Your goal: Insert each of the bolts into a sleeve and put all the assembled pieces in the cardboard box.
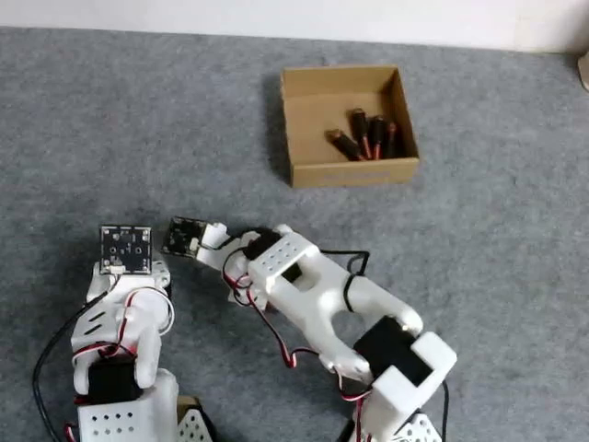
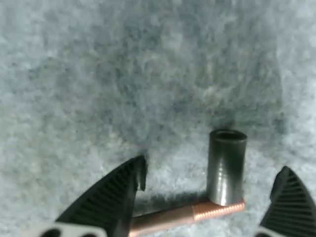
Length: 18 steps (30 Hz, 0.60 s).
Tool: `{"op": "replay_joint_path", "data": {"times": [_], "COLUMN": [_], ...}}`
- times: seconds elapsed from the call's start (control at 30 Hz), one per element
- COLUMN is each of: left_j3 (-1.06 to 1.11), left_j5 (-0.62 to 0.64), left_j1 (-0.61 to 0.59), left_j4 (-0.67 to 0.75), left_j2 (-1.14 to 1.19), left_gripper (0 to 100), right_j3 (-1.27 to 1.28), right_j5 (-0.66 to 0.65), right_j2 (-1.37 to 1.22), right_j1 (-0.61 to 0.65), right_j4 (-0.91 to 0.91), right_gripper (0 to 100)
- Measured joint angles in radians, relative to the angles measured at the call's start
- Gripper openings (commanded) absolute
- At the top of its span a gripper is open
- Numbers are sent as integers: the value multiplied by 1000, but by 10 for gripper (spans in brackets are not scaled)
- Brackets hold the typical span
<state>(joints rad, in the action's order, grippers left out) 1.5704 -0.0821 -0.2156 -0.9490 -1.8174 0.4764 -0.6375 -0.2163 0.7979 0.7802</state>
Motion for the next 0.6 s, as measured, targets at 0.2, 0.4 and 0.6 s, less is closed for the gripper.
{"op": "replay_joint_path", "data": {"times": [0.2, 0.4, 0.6], "left_j3": [0, 0, -2], "left_j5": [0, -2, -2], "left_j1": [0, 0, 0], "left_j4": [0, 0, 0], "left_j2": [0, 0, 0], "left_gripper": [7, 7, 7], "right_j3": [-18, -37, -40], "right_j5": [-2, -2, 2], "right_j2": [-20, -21, -28], "right_j1": [-2, -14, -43], "right_j4": [2, 0, -9], "right_gripper": [83, 2, 5]}}
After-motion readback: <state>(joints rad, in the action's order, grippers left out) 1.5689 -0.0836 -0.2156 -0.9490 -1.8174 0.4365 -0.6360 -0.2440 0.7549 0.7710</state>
